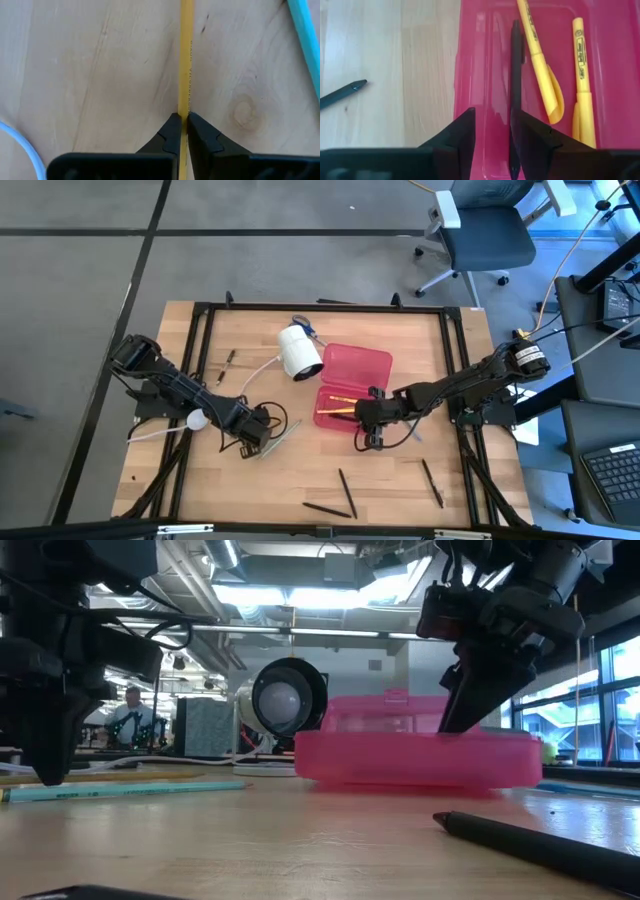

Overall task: Pick & place school supplies into a supply box
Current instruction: Put the yellow pencil into the pink supply box, then put the blue pen into the pink supply box

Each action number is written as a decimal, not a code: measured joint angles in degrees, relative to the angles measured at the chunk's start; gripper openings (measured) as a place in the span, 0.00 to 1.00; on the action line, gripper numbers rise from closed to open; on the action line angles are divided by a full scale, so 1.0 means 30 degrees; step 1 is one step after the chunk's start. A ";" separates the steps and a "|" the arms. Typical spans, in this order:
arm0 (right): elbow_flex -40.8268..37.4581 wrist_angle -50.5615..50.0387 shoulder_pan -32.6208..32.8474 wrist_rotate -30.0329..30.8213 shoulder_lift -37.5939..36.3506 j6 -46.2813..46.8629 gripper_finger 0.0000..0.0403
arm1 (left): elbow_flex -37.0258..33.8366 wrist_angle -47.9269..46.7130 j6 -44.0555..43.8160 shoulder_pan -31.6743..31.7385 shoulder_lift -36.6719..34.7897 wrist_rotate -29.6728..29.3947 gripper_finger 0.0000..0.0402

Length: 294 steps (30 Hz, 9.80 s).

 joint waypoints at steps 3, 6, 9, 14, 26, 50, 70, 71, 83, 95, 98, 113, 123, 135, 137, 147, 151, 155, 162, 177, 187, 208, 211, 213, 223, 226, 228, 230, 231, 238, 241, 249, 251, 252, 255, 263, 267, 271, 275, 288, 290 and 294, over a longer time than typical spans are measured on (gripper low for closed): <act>0.0000 0.0094 0.0000 0.0026 0.0000 -0.0318 0.32 | 0.0222 -0.0043 0.0162 0.0000 -0.0007 0.0081 0.02; 0.0000 0.0217 -0.0007 0.0042 0.0000 -0.0354 0.32 | 0.0631 -0.0026 0.0327 0.0000 -0.0036 0.0084 0.02; 0.0000 0.0211 -0.0007 0.0044 0.0000 -0.0364 0.32 | 0.1076 -0.0047 0.0749 0.0000 -0.0036 0.0052 0.02; 0.0000 -0.0379 -0.0005 0.0270 -0.0679 -0.0352 0.32 | 0.2023 -0.0029 0.1774 0.0133 -0.0044 -0.0474 0.02; 0.0022 -0.3849 0.1796 0.2441 -0.4551 0.1778 0.32 | 0.4993 0.2551 0.8167 0.2401 -0.0073 -0.0931 0.03; 0.0012 -1.1785 0.7143 0.8288 -0.5209 1.2214 0.32 | 1.3026 0.4641 1.5512 0.7728 0.6341 0.3388 0.03; -0.0911 -1.2167 0.7978 0.5967 -0.5175 1.5285 0.32 | 1.5181 0.2543 1.5891 0.8626 1.0953 0.4637 0.03; -0.0911 -1.2166 0.7978 0.5985 -0.5173 1.5285 0.32 | 1.5186 0.2795 1.5887 0.8626 1.1017 0.4638 0.03; -0.0911 -1.2119 0.7498 0.6242 -0.4468 1.7432 0.32 | 1.5188 0.2812 1.5686 0.8575 1.1067 0.4610 0.11; -0.0911 -1.2375 0.7335 0.6061 -0.4036 1.8333 0.32 | 1.5188 0.2888 1.5843 0.8459 1.1060 0.4498 0.18; -0.1144 -1.2113 0.6979 0.5579 -0.4049 1.8712 0.32 | 1.5188 0.3034 1.5894 0.8459 1.1060 0.4481 0.19; -0.4022 -0.9090 0.5321 0.3554 -0.4051 1.8048 0.32 | 1.5527 0.2791 1.6344 0.8480 1.0607 0.4113 0.20; -0.4022 -0.8678 0.5195 0.3438 -0.4051 1.7573 0.32 | 1.7381 0.0672 1.7038 0.8205 0.9039 0.3618 0.20; -0.4022 -0.8589 0.4550 0.3985 -0.4058 1.6780 0.32 | 1.4027 0.0370 1.5260 0.7699 0.2866 0.0740 0.20; -0.4022 -0.8568 0.4212 0.3982 -0.4058 1.6223 0.32 | 1.2272 0.1667 1.4884 0.7502 0.1607 0.0479 0.20; -0.4967 -0.7049 0.2949 0.2962 -0.4058 1.5060 0.32 | 0.3388 1.2171 1.3187 0.6731 -0.3611 0.0376 0.19; -0.5690 -0.6264 0.2786 0.2847 -0.4121 1.5060 0.32 | 0.1241 1.5181 1.3131 0.6534 -0.4165 0.0414 0.20; -0.5974 -0.6107 0.2765 0.2914 -0.4131 1.4430 0.32 | 0.0411 1.5981 1.2987 0.6550 -0.4171 0.0115 0.19; -0.6033 -0.6062 0.2754 0.2929 -0.4123 1.2746 0.22 | -0.0098 1.6271 1.3232 0.6550 -0.4065 -0.1675 0.19; -0.5691 -0.6522 0.2754 0.2882 -0.4044 1.2714 0.08 | -0.0287 1.5868 1.2547 0.5667 -0.3912 -0.4078 0.19; -0.3100 -1.0241 0.2747 0.2739 -0.3998 1.1674 0.08 | -0.0287 1.5043 1.0696 0.4028 -0.3912 -0.4410 0.19; 0.0656 -0.1297 0.1501 0.5967 -0.4036 -0.0371 0.09 | -0.0287 1.2128 0.4188 -0.0260 -0.3912 -0.4151 0.19; 0.0656 0.0308 0.0838 0.5596 -0.3964 -0.1812 0.10 | -0.0287 1.1790 0.4135 -0.0695 -0.3912 -0.4452 0.19; 0.0656 0.1195 0.0447 0.4784 -0.3728 -0.2470 0.10 | -0.0287 1.1671 0.4115 -0.0934 -0.3912 -0.4564 0.19; 0.0663 0.2726 -0.0857 0.1625 -0.0250 -0.3373 0.10 | -0.0287 1.1590 0.3747 -0.1566 -0.3912 -0.4542 0.19; 0.0663 0.2740 -0.1103 0.1303 0.0683 -0.3337 0.10 | -0.0287 1.0868 0.2611 -0.1559 -0.3886 -0.4589 0.19; 0.0663 0.2747 -0.1291 0.1282 0.1148 -0.3344 0.10 | -0.0287 1.0323 0.1963 -0.1523 -0.3591 -0.4593 0.19; 0.0663 0.2740 -0.1482 0.1160 0.1492 -0.3351 0.10 | -0.0287 1.0132 0.1611 -0.1523 -0.3130 -0.4597 0.19; 0.0663 0.2768 -0.1593 0.0905 0.1623 -0.3351 0.10 | -0.0287 1.0261 0.1522 -0.1523 -0.2842 -0.4663 0.19; 0.0663 0.2760 -0.2091 -0.0721 0.2214 -0.3345 0.10 | -0.0287 1.0604 0.1330 -0.1523 -0.1013 -0.4498 0.19; 0.0663 0.2768 -0.2091 -0.0714 0.2437 -0.3346 0.10 | -0.0287 1.0843 0.1330 -0.1523 -0.0487 -0.4513 0.19; 0.0663 0.2738 -0.2091 -0.0691 0.2652 -0.3358 0.10 | -0.0287 1.1005 0.1337 -0.1523 -0.0240 -0.4679 0.19; 0.0663 0.2739 -0.2091 -0.0685 0.2646 -0.3366 0.10 | -0.0287 1.1019 0.1320 -0.1523 -0.0248 -0.4688 0.19; 0.0663 0.2739 -0.2091 -0.0685 0.2652 -0.3366 0.10 | -0.0287 1.1010 0.1224 -0.1523 -0.0248 -0.4691 0.19; 0.0663 0.2725 -0.2091 -0.0685 0.2652 -0.3358 0.12 | -0.0287 1.1009 0.0856 -0.1523 -0.0248 -0.4579 0.20; 0.0663 0.2710 -0.2091 -0.0678 0.2648 -0.3358 0.22 | -0.0287 1.1005 0.0638 -0.1523 -0.0248 -0.5042 0.34; 0.0663 0.2691 -0.2091 -0.0670 0.2646 -0.3366 0.24 | -0.0287 1.0947 0.0570 -0.1523 -0.0248 -0.4734 0.40; 0.0663 0.2677 -0.2091 -0.0670 0.2645 -0.3366 0.24 | -0.0287 1.0932 0.0554 -0.1515 -0.0248 -0.2666 0.42; 0.0663 0.2640 -0.2091 -0.0664 0.2645 -0.3389 0.24 | -0.0279 1.0891 -0.0242 -0.1423 -0.0255 -0.2214 0.41; 0.0663 0.2630 -0.2091 -0.0656 0.2645 -0.3457 0.24 | -0.0160 0.7253 -0.5091 -0.0466 -0.0252 -0.1235 0.36; 0.0663 0.2630 -0.2091 -0.0656 0.2637 -0.3784 0.24 | 0.0235 0.7166 -0.5093 -0.0466 -0.0021 -0.1040 0.35; 0.0663 0.2630 -0.2121 -0.0517 0.2637 -0.3920 0.24 | 0.1626 0.4839 -0.5128 -0.0481 0.1076 -0.0845 0.33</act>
